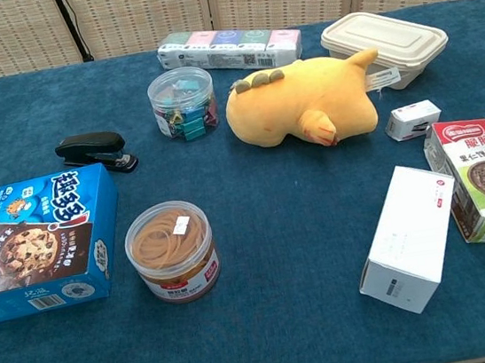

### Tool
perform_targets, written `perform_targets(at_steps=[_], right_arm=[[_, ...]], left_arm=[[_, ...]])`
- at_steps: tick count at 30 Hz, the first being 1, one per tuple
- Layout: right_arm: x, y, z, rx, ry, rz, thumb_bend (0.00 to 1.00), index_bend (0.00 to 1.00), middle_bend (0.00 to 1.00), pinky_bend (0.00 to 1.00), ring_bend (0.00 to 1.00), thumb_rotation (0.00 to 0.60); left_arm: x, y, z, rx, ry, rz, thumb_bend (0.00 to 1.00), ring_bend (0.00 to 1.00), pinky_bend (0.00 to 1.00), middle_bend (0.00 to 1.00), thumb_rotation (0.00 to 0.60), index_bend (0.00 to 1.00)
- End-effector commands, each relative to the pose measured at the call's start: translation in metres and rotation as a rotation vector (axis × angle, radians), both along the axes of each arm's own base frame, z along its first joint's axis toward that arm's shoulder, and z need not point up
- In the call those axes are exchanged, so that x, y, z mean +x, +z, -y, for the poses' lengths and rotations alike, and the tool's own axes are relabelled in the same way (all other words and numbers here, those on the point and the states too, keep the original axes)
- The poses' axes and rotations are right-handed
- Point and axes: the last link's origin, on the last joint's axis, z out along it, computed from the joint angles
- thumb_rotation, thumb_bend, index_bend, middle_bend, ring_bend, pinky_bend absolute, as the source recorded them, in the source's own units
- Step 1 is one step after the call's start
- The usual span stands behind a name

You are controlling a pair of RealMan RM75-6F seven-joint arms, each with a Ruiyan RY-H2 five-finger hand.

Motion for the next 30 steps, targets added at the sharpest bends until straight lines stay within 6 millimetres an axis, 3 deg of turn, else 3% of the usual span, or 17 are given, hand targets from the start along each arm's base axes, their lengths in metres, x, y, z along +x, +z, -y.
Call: perform_targets(at_steps=[1, 9, 16, 22, 30], right_arm=[[0.033, -0.022, 0.023, 0.056, 0.004, 0.090, 0.00, 0.00, 0.00, 0.00, 0.00, 0.240], [0.086, -0.065, 0.051, 0.112, 0.046, 0.118, 0.00, 0.00, 0.00, 0.00, 0.00, 0.241], [0.124, -0.101, 0.064, 0.143, 0.088, 0.095, 0.00, 0.00, 0.00, 0.00, 0.00, 0.240], [0.136, -0.129, 0.082, 0.105, 0.091, -0.021, 0.00, 0.00, 0.00, 0.00, 0.00, 0.241], [0.136, -0.157, 0.103, 0.108, 0.034, -0.055, 0.00, 0.00, 0.00, 0.00, 0.00, 0.240]], left_arm=[[-0.001, 0.004, 0.001, 0.007, 0.002, 0.008, 0.00, 0.00, 0.00, 0.00, 0.600, 0.00], [-0.005, 0.013, 0.001, 0.016, 0.005, 0.033, 0.00, 0.00, 0.00, 0.00, 0.600, 0.00], [-0.007, 0.015, 0.001, 0.005, 0.007, 0.042, 0.00, 0.00, 0.00, 0.00, 0.600, 0.00], [-0.008, 0.017, 0.001, 0.004, 0.012, 0.050, 0.00, 0.00, 0.00, 0.00, 0.600, 0.00], [-0.010, 0.019, 0.000, 0.007, 0.018, 0.056, 0.00, 0.00, 0.00, 0.00, 0.600, 0.00]])
